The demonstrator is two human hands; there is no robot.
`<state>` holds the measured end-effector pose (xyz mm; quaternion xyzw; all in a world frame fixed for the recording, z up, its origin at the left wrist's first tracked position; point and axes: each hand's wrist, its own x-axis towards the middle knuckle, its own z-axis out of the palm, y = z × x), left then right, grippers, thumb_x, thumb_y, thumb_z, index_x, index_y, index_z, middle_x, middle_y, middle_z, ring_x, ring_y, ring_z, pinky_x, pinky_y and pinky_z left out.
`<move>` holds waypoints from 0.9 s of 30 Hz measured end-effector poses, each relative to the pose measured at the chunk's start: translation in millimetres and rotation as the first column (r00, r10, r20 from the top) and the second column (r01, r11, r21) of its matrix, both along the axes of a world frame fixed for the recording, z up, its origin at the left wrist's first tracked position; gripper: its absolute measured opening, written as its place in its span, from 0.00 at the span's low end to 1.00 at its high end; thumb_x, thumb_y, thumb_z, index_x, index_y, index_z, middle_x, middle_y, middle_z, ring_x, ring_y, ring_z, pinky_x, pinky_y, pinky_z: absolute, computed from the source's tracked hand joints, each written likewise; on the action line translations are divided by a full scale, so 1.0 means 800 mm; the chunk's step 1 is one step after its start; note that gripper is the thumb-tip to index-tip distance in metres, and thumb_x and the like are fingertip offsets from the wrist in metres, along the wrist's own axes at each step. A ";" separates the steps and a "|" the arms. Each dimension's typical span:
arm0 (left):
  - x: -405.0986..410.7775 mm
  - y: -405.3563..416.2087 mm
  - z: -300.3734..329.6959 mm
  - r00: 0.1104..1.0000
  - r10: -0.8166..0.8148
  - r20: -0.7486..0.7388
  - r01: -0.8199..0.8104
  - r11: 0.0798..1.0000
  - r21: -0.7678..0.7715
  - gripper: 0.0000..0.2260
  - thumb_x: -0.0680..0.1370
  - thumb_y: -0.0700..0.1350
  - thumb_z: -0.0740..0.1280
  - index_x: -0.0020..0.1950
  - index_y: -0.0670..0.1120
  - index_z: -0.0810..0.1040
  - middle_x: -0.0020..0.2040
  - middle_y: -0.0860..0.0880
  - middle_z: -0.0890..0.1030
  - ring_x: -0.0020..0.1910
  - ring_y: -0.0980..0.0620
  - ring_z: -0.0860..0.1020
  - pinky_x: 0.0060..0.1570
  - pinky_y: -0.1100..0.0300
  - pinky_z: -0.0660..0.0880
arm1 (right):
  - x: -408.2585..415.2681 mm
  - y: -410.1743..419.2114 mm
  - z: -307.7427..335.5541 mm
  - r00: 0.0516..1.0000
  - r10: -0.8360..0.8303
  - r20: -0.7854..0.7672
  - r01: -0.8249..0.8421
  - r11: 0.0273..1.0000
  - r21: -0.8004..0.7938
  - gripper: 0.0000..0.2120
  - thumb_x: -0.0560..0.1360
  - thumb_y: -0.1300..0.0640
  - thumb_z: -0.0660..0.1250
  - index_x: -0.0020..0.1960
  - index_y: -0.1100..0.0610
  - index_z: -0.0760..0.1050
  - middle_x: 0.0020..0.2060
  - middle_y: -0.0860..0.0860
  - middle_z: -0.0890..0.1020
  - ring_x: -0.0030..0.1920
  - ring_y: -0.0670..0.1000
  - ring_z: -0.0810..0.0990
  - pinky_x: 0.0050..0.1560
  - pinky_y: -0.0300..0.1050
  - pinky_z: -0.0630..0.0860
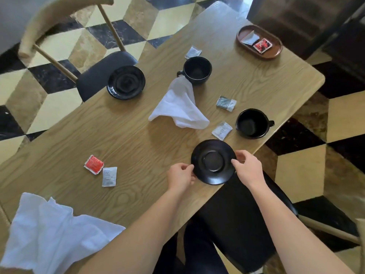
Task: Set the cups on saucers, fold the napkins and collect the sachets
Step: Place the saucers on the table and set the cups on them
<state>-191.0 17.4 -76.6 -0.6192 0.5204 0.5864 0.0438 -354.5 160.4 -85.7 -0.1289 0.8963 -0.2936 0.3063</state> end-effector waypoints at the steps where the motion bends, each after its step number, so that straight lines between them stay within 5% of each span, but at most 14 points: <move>1: -0.002 0.001 -0.001 1.000 0.002 0.001 -0.002 1.000 0.002 0.09 0.81 0.43 0.68 0.55 0.38 0.82 0.42 0.42 0.85 0.36 0.48 0.84 0.43 0.53 0.84 | -0.002 0.002 -0.001 1.000 0.000 0.007 0.000 1.000 -0.009 0.16 0.78 0.58 0.68 0.66 0.56 0.77 0.59 0.52 0.82 0.54 0.45 0.75 0.54 0.41 0.68; 5: -0.009 0.004 -0.009 0.999 -0.032 0.020 0.032 0.999 0.000 0.10 0.81 0.41 0.68 0.60 0.39 0.80 0.46 0.41 0.85 0.38 0.46 0.86 0.47 0.48 0.84 | -0.004 0.010 -0.005 0.998 -0.001 0.064 0.003 0.999 -0.037 0.17 0.79 0.60 0.67 0.67 0.54 0.76 0.59 0.50 0.82 0.55 0.45 0.75 0.56 0.42 0.71; 14: -0.003 0.002 -0.022 1.000 -0.017 0.021 0.017 1.000 0.006 0.07 0.80 0.39 0.69 0.57 0.40 0.78 0.38 0.43 0.84 0.33 0.48 0.85 0.47 0.46 0.84 | 0.007 0.020 -0.012 0.995 -0.031 0.097 0.040 0.995 -0.087 0.15 0.78 0.60 0.68 0.64 0.50 0.78 0.50 0.41 0.80 0.55 0.46 0.79 0.58 0.55 0.82; 19: 0.003 -0.009 -0.021 1.000 -0.029 -0.007 0.029 0.999 0.019 0.09 0.79 0.47 0.71 0.48 0.40 0.82 0.38 0.42 0.85 0.33 0.47 0.86 0.41 0.46 0.85 | 0.009 0.017 -0.003 0.999 -0.030 0.042 0.032 0.999 -0.038 0.15 0.78 0.57 0.68 0.64 0.53 0.77 0.52 0.44 0.78 0.56 0.48 0.79 0.52 0.44 0.76; 23: 0.011 -0.082 -0.012 0.974 0.224 -0.042 -0.225 0.974 -0.027 0.11 0.81 0.46 0.69 0.44 0.39 0.78 0.37 0.40 0.82 0.31 0.44 0.82 0.39 0.47 0.84 | 0.016 -0.020 0.026 0.958 -0.036 -0.285 -0.004 0.990 -0.140 0.11 0.78 0.57 0.68 0.60 0.55 0.77 0.51 0.47 0.77 0.49 0.47 0.78 0.50 0.42 0.74; 27: 0.011 -0.205 -0.001 0.876 0.459 -0.146 -0.471 0.880 -0.058 0.09 0.83 0.40 0.64 0.43 0.39 0.74 0.35 0.42 0.76 0.26 0.50 0.77 0.22 0.62 0.76 | 0.016 -0.142 0.054 0.960 0.108 -0.258 -0.176 0.951 -0.254 0.08 0.77 0.59 0.67 0.55 0.56 0.80 0.48 0.49 0.79 0.46 0.48 0.80 0.49 0.41 0.73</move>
